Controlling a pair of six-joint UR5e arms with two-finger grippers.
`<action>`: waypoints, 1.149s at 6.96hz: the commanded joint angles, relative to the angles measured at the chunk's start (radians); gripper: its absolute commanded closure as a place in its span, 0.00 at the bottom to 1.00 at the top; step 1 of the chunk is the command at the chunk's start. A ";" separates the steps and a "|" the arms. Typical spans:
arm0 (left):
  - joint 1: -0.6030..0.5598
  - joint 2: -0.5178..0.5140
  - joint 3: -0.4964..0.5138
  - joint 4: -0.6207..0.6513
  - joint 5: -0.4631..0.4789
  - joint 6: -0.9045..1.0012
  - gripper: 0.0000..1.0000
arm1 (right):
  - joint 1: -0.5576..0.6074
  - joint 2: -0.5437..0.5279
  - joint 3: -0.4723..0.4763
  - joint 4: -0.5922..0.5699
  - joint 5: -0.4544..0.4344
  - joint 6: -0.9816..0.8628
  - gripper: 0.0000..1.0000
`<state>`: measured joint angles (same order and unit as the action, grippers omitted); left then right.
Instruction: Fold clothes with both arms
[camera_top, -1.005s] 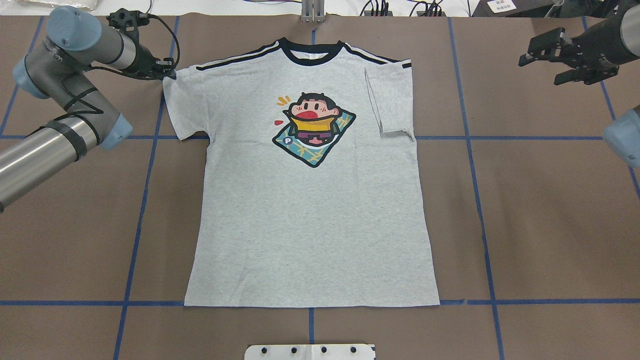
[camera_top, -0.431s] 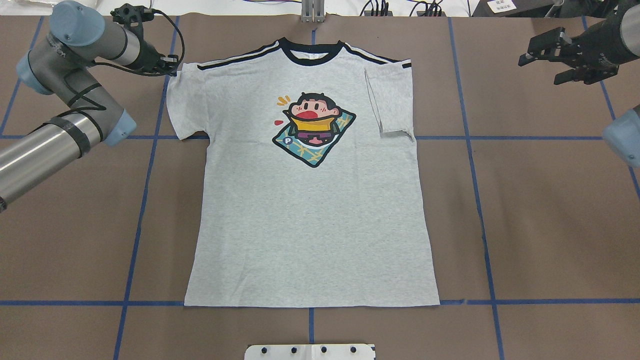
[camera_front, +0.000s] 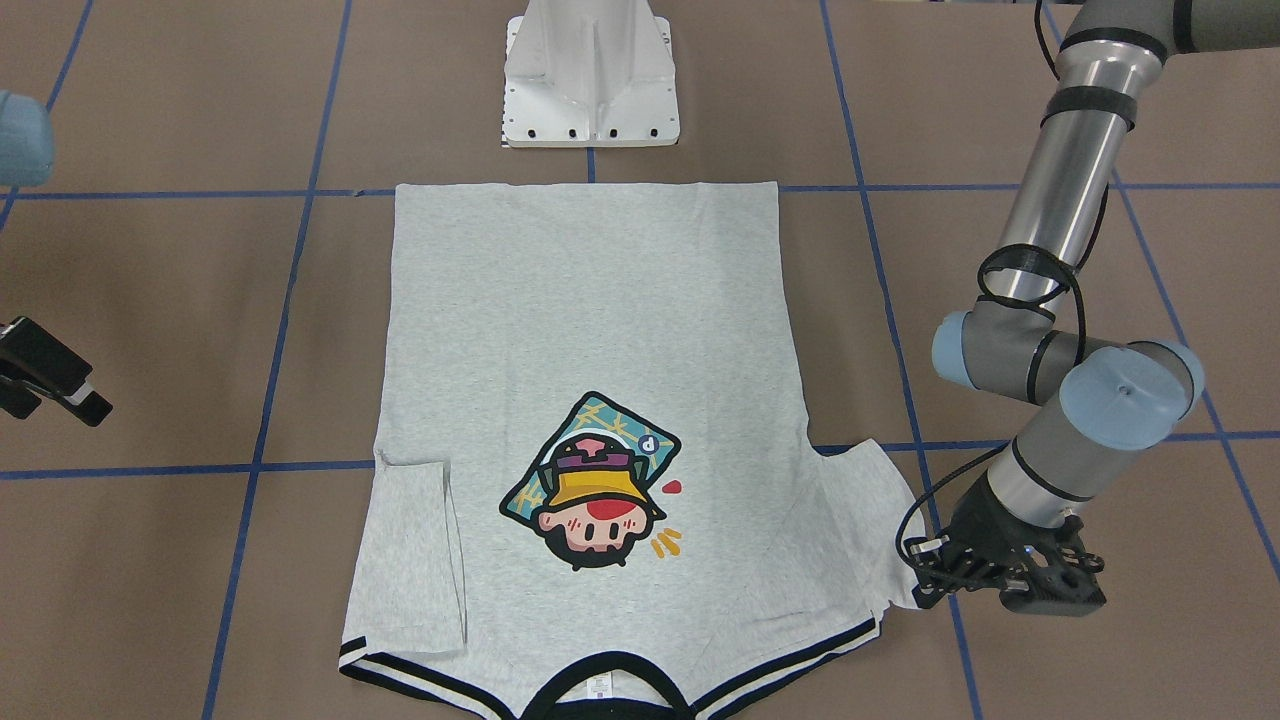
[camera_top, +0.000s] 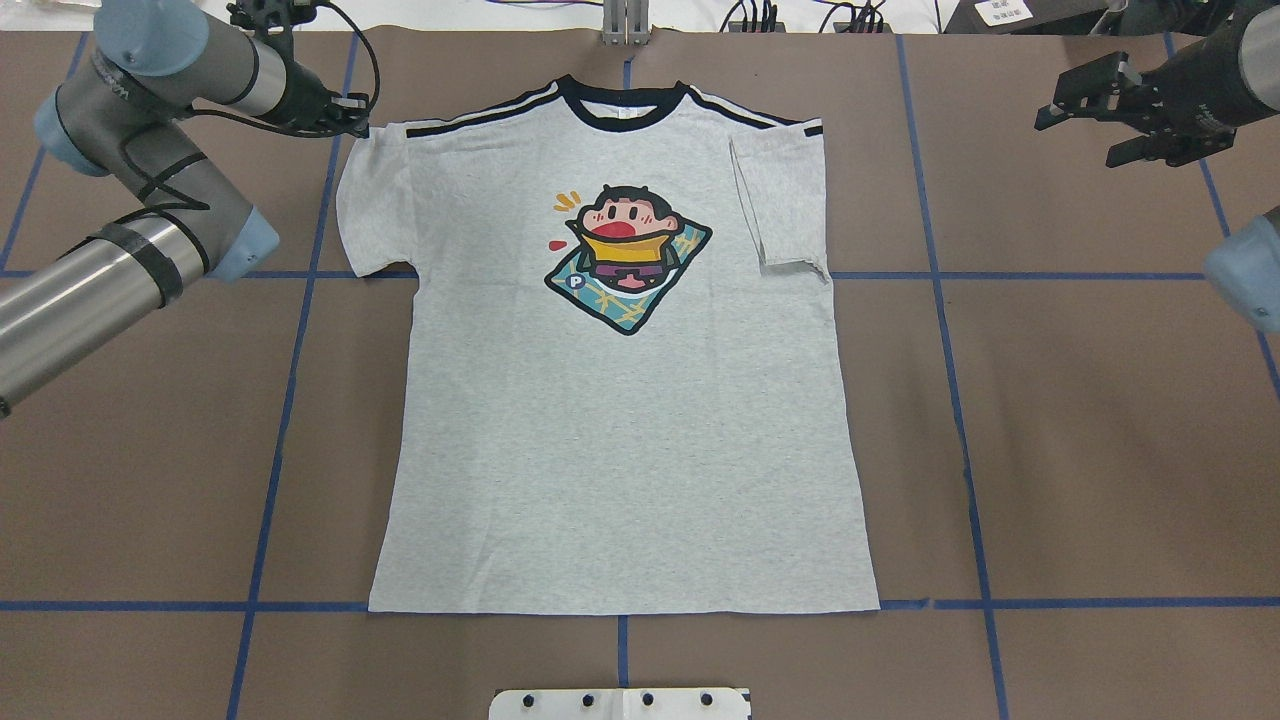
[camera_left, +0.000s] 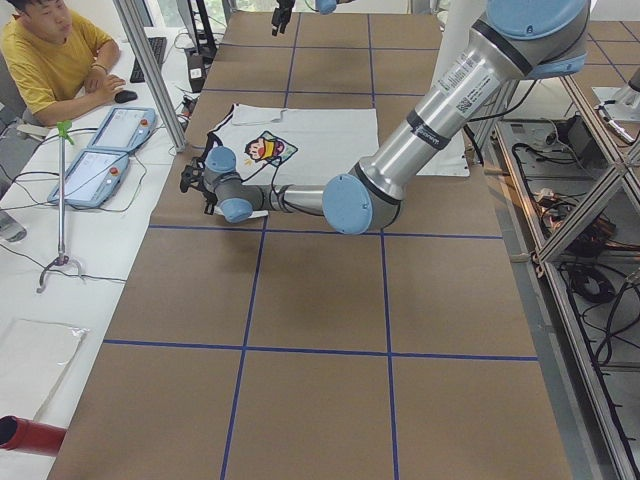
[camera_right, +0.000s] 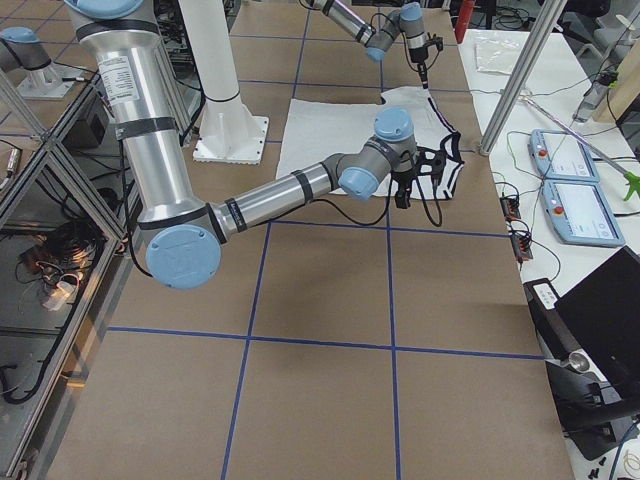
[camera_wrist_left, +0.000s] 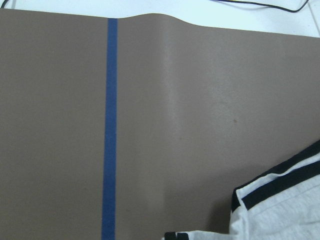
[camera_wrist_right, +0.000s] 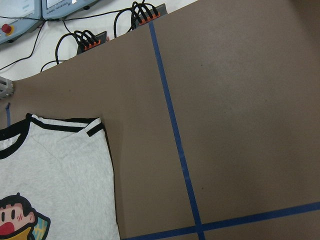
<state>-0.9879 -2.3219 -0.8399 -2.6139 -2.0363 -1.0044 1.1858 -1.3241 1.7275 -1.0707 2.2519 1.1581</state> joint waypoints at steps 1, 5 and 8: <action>0.012 0.050 -0.143 0.029 0.002 -0.063 1.00 | 0.000 0.005 0.001 0.000 0.000 0.000 0.00; 0.171 -0.052 -0.137 0.073 0.196 -0.288 1.00 | 0.000 -0.004 0.001 0.000 0.000 0.002 0.00; 0.199 -0.166 0.005 0.083 0.330 -0.296 1.00 | 0.000 -0.009 0.001 0.000 0.000 0.002 0.00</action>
<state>-0.7976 -2.4355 -0.9041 -2.5316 -1.7584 -1.2961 1.1858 -1.3309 1.7287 -1.0707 2.2515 1.1597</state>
